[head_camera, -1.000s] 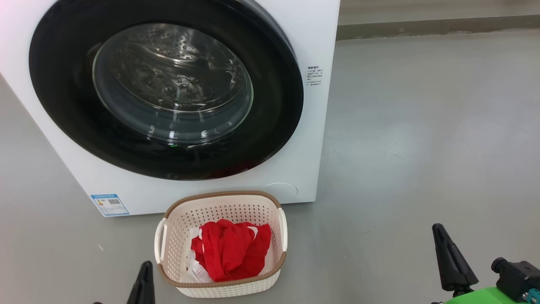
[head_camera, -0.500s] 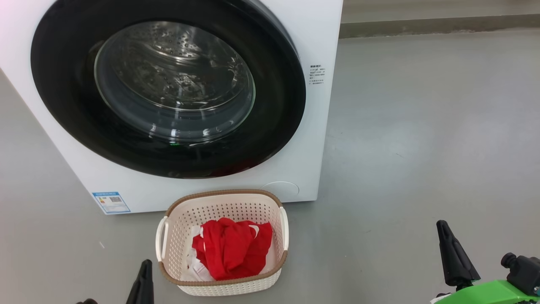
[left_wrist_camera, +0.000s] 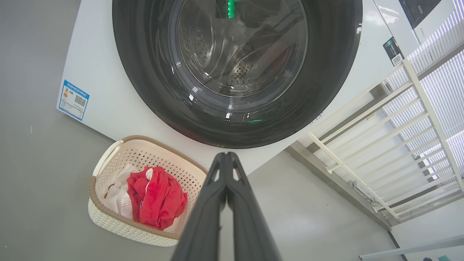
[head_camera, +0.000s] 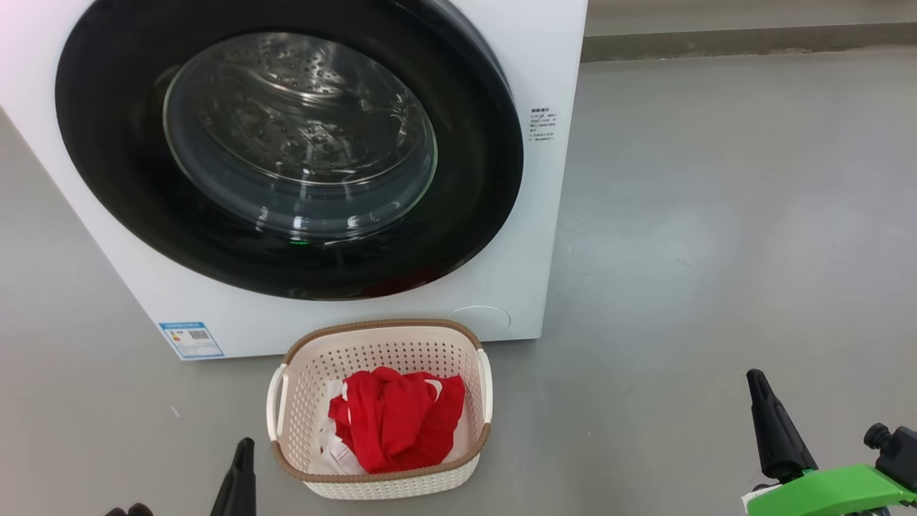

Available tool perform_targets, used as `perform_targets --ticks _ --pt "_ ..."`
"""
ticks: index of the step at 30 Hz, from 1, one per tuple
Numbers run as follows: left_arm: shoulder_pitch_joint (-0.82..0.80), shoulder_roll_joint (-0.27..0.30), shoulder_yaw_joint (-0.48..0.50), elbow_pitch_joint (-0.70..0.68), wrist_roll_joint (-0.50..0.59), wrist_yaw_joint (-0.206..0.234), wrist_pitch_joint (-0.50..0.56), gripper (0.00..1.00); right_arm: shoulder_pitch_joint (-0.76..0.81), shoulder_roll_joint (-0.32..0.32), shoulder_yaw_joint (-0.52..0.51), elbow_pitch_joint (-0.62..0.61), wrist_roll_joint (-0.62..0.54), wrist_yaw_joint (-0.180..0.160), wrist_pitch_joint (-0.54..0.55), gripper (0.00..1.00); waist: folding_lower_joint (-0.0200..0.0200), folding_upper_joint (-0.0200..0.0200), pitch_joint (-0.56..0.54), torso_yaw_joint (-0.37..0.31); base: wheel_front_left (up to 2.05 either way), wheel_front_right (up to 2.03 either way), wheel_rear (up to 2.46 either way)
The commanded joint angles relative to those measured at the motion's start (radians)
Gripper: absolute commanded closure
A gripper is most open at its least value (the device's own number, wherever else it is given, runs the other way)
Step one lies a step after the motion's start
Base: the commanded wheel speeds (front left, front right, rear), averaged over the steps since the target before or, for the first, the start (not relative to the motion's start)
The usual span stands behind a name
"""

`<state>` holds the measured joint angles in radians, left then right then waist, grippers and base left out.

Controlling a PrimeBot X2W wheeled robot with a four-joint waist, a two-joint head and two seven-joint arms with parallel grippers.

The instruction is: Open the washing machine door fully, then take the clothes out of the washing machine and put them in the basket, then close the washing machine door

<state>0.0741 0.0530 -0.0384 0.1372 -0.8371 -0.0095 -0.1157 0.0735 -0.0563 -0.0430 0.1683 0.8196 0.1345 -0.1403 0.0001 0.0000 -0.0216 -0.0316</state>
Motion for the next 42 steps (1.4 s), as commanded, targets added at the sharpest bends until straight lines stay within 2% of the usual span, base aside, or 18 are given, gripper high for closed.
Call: perform_targets --ticks 1,42 --pt "-0.055 0.018 0.022 -0.016 -0.039 -0.013 0.008 1.0 -0.056 -0.018 0.015 -0.018 0.043 -0.002 0.009 1.0 0.0 0.0 0.001 0.001 0.0 0.0 0.0" --pt "-0.132 0.032 0.064 0.055 -0.502 -0.074 0.11 1.0 -0.132 -0.048 0.023 0.037 0.534 -0.003 0.106 1.0 0.0 0.0 0.013 0.019 0.0 0.0 0.0"
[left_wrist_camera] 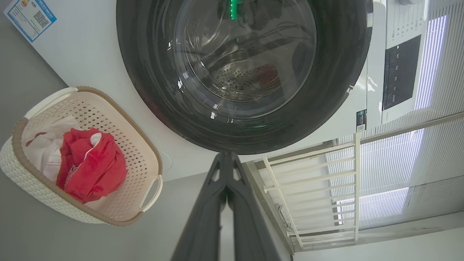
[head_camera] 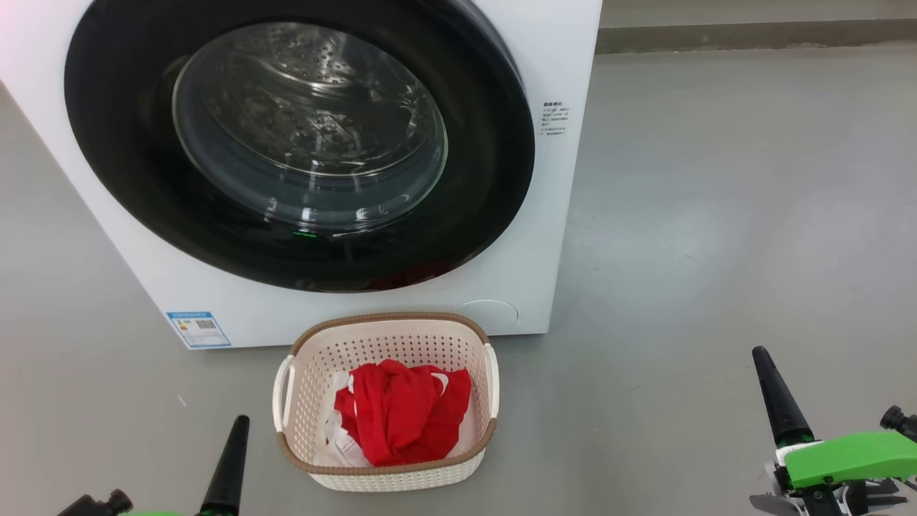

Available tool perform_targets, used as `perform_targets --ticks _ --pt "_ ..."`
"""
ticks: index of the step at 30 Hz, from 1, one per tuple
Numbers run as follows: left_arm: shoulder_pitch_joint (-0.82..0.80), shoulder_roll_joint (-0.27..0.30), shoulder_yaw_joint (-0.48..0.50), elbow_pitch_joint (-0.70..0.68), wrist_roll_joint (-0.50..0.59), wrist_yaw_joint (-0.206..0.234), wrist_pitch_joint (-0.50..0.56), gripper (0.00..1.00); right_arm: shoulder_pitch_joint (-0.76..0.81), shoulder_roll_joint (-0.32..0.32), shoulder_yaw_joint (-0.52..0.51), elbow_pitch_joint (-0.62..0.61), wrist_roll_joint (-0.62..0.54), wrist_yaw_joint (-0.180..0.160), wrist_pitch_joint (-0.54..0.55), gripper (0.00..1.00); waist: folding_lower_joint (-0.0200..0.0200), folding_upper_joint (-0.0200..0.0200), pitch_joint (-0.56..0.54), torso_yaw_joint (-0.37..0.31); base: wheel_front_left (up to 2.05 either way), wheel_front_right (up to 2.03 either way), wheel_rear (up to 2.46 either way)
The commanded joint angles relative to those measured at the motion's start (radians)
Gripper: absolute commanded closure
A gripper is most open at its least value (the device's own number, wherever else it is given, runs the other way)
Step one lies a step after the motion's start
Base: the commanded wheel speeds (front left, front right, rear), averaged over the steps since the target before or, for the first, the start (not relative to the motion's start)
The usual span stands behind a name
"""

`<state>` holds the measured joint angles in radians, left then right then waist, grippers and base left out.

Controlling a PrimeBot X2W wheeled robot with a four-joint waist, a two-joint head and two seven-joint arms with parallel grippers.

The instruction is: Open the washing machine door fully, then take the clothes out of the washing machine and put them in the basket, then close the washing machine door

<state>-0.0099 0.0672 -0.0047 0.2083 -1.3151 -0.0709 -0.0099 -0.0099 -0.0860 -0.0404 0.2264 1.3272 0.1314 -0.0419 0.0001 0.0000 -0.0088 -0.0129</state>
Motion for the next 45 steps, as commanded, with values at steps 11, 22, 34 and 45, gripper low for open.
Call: perform_targets --ticks 11,22,34,45 --pt "-0.069 0.021 0.042 0.004 -0.15 -0.029 0.033 1.0 -0.069 -0.025 0.022 -0.006 0.161 0.0 0.035 1.0 0.0 0.0 0.004 0.005 0.0 0.0 0.0" --pt "-0.088 0.024 0.054 0.021 -0.265 -0.044 0.059 1.0 -0.088 -0.032 0.023 0.008 0.283 -0.001 0.06 1.0 0.0 0.0 0.007 0.01 0.0 0.0 0.0" --pt "-0.101 0.025 0.063 0.033 -0.341 -0.054 0.078 1.0 -0.1 -0.036 0.023 0.018 0.364 -0.001 0.078 1.0 0.0 0.0 0.009 0.013 0.0 0.0 0.0" --pt "-0.101 0.023 0.065 0.034 -0.34 -0.054 0.08 1.0 -0.101 -0.034 0.02 0.018 0.362 -0.001 0.08 1.0 0.0 0.0 0.009 0.013 0.0 0.0 0.0"
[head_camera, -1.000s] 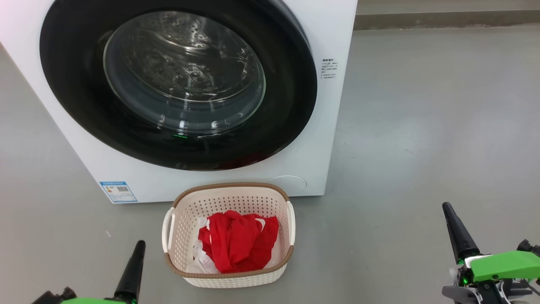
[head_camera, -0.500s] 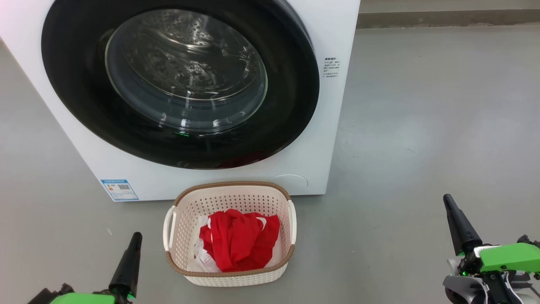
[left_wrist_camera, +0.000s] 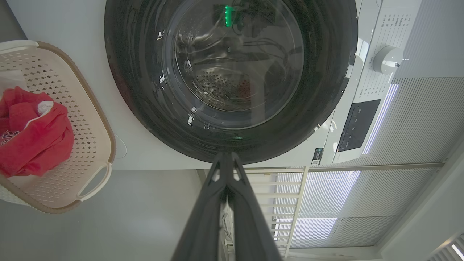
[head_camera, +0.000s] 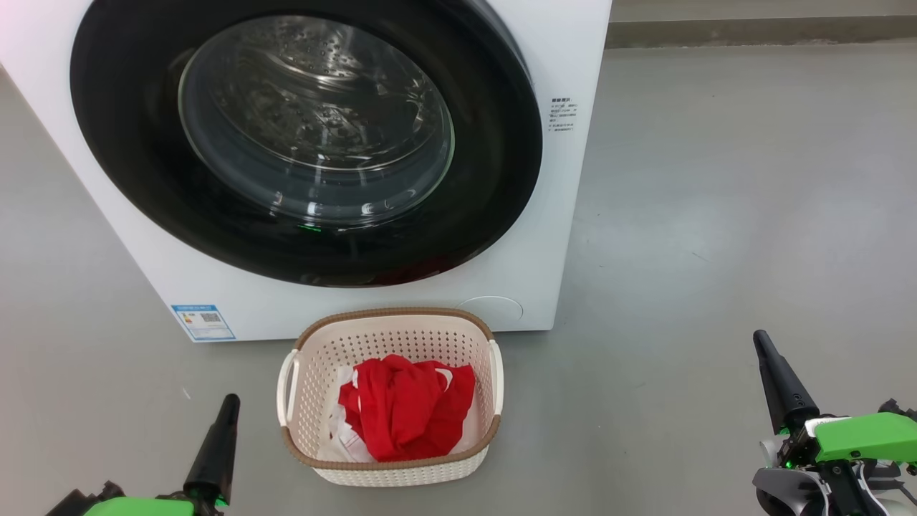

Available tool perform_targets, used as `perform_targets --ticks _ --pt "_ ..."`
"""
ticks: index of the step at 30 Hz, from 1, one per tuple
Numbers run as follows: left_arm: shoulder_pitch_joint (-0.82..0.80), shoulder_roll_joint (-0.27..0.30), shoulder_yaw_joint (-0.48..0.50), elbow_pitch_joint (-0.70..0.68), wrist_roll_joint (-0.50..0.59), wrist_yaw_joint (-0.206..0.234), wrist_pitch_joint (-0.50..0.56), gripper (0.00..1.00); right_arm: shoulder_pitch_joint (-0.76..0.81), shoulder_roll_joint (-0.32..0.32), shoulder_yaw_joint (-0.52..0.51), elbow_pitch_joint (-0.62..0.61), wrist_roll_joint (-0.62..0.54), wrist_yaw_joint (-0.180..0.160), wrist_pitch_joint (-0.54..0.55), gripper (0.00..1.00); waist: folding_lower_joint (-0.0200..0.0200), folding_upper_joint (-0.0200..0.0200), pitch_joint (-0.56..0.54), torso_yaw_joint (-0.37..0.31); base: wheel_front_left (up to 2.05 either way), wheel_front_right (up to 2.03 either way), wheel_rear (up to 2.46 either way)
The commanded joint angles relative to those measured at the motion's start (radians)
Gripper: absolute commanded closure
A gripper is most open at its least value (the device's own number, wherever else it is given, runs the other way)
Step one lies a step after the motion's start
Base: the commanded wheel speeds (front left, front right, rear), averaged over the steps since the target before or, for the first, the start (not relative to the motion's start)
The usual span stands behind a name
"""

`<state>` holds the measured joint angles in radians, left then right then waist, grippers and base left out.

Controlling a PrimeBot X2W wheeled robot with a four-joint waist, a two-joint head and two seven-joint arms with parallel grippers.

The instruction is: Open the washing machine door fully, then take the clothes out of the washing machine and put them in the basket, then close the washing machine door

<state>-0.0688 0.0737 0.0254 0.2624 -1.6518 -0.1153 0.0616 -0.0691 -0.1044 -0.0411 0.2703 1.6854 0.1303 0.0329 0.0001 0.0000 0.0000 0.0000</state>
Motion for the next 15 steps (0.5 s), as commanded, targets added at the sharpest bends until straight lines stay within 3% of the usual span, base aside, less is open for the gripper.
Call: perform_targets --ticks 1,15 --pt "-0.042 0.017 0.035 -0.021 -0.003 -0.01 0.008 1.0 -0.041 -0.015 0.021 -0.026 0.003 0.0 0.005 1.0 0.0 0.0 0.0 0.0 0.0 0.0 0.0" --pt "-0.042 0.015 0.037 -0.02 -0.001 -0.01 0.01 1.0 -0.042 -0.014 0.018 -0.025 0.001 0.0 0.007 1.0 0.0 0.0 0.0 0.0 0.0 0.0 0.0"
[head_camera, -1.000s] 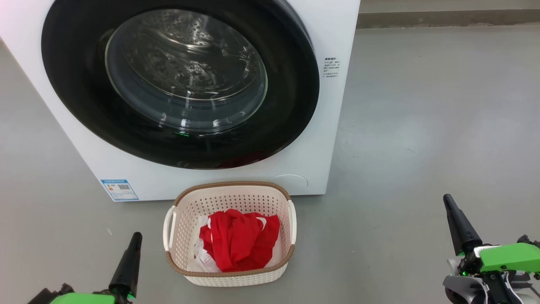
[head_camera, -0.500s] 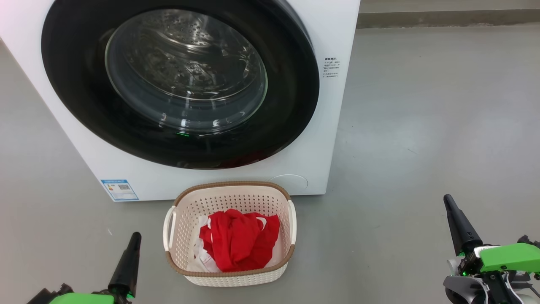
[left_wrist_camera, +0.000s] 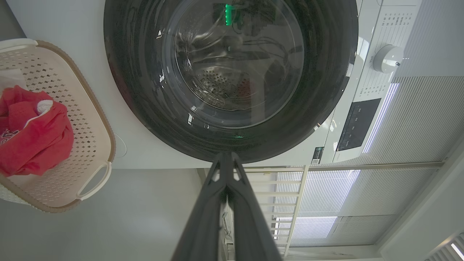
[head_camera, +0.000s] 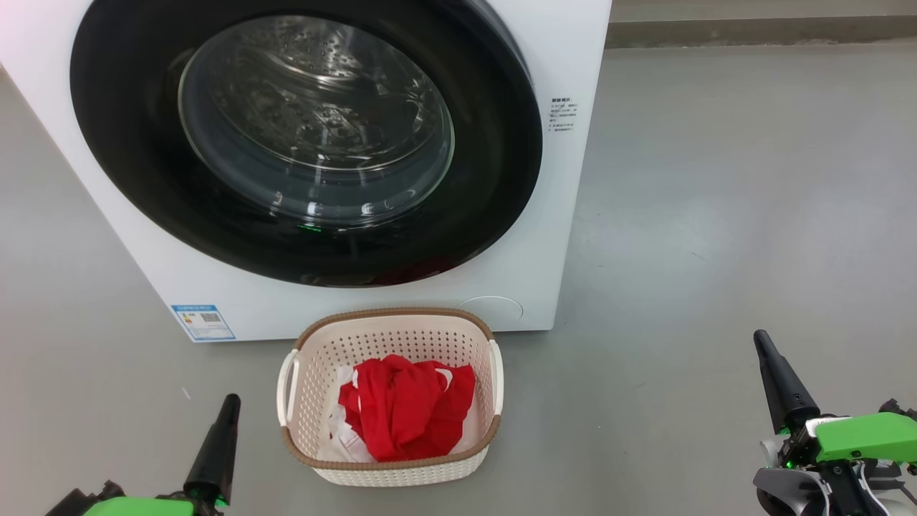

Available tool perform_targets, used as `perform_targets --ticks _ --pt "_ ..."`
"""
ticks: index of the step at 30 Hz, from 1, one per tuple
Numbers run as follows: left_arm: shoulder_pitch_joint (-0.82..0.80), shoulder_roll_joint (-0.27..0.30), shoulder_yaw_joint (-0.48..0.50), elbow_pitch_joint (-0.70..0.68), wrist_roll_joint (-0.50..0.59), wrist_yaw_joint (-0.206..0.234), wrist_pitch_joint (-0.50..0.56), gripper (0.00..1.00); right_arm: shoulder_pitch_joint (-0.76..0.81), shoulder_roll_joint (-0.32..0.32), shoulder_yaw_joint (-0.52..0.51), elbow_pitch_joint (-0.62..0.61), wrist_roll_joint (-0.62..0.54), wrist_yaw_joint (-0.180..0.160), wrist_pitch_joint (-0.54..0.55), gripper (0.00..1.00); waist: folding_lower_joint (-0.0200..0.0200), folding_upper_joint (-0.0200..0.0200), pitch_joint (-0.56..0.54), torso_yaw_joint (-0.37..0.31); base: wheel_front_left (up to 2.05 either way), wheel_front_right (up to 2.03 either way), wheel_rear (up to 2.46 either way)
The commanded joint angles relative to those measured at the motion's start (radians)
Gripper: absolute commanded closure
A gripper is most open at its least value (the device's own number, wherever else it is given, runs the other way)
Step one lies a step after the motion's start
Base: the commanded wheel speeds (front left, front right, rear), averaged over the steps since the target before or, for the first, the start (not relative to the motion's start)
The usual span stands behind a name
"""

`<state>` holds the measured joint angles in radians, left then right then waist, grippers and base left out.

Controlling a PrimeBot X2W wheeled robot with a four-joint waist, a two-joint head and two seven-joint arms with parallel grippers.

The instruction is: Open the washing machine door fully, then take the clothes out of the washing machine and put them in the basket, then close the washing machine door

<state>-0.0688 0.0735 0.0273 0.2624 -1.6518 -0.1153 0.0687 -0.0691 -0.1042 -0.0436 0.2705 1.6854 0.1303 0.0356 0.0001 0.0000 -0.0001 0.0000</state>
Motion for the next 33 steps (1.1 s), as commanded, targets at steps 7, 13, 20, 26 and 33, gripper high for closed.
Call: perform_targets --ticks 7,13,20,26,33 --pt "-0.042 0.015 0.036 -0.02 0.0 -0.01 0.004 1.0 -0.042 -0.013 0.02 -0.025 0.0 0.0 0.006 1.0 0.0 0.0 0.0 0.0 0.0 0.0 0.0" --pt "-0.042 0.014 0.037 -0.02 0.001 -0.01 0.005 1.0 -0.042 -0.012 0.019 -0.025 -0.001 0.0 0.007 1.0 0.0 0.0 0.0 0.0 0.0 0.0 0.0" --pt "-0.042 0.013 0.038 -0.02 0.002 -0.01 0.005 1.0 -0.042 -0.011 0.017 -0.025 -0.002 0.0 0.008 1.0 0.0 0.0 0.0 0.0 0.0 0.0 0.0" --pt "-0.043 0.012 0.039 -0.02 0.003 -0.01 0.006 1.0 -0.042 -0.01 0.016 -0.025 -0.003 0.0 0.008 1.0 0.0 0.0 0.0 0.0 0.0 0.0 0.0" --pt "-0.043 0.011 0.04 -0.02 0.004 -0.01 0.007 1.0 -0.042 -0.01 0.015 -0.025 -0.004 0.0 0.009 1.0 0.0 0.0 0.0 0.0 0.0 0.0 0.0"
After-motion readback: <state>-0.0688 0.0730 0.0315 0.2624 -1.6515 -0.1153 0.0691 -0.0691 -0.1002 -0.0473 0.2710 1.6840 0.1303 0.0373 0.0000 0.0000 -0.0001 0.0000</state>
